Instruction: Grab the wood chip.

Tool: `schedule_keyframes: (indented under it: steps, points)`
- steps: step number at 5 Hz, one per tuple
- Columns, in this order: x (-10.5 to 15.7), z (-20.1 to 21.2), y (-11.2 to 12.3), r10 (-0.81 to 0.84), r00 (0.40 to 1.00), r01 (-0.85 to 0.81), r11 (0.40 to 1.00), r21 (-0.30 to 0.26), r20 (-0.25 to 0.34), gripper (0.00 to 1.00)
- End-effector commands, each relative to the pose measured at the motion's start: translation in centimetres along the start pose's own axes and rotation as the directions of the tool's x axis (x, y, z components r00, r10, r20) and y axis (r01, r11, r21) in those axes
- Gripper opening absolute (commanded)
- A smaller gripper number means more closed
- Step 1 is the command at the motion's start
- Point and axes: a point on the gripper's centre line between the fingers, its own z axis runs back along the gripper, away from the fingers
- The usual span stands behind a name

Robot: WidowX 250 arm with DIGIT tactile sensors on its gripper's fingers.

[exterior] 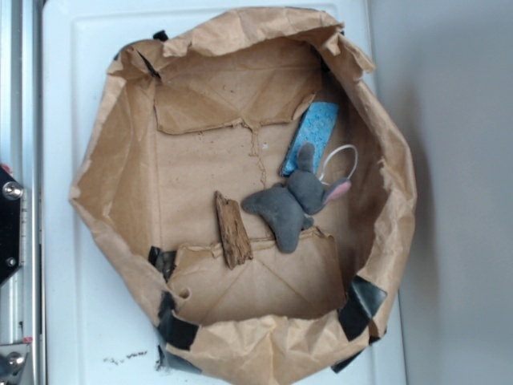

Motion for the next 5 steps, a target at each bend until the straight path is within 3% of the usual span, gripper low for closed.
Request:
schedule_keyframes:
  steps: [1, 2, 3, 4, 5]
  points:
    - [0.0, 0.0, 0.0, 0.000, 1.000, 0.000, 1.000, 0.000, 0.000, 1.00]
    - [3.3, 0.8, -1.3, -0.007, 0.999, 0.009, 0.999, -0.033, 0.044, 1.00]
    - [5.7, 0.4, -3.0, 0.030, 0.998, -0.029, 0.999, -0.019, 0.064, 1.00]
    - [7.6, -0.5, -3.7, -0.046, 0.994, 0.047, 0.999, -0.016, 0.101, 1.00]
    - [10.5, -2.1, -3.5, -0.160, 0.984, 0.165, 0.984, -0.067, 0.074, 1.00]
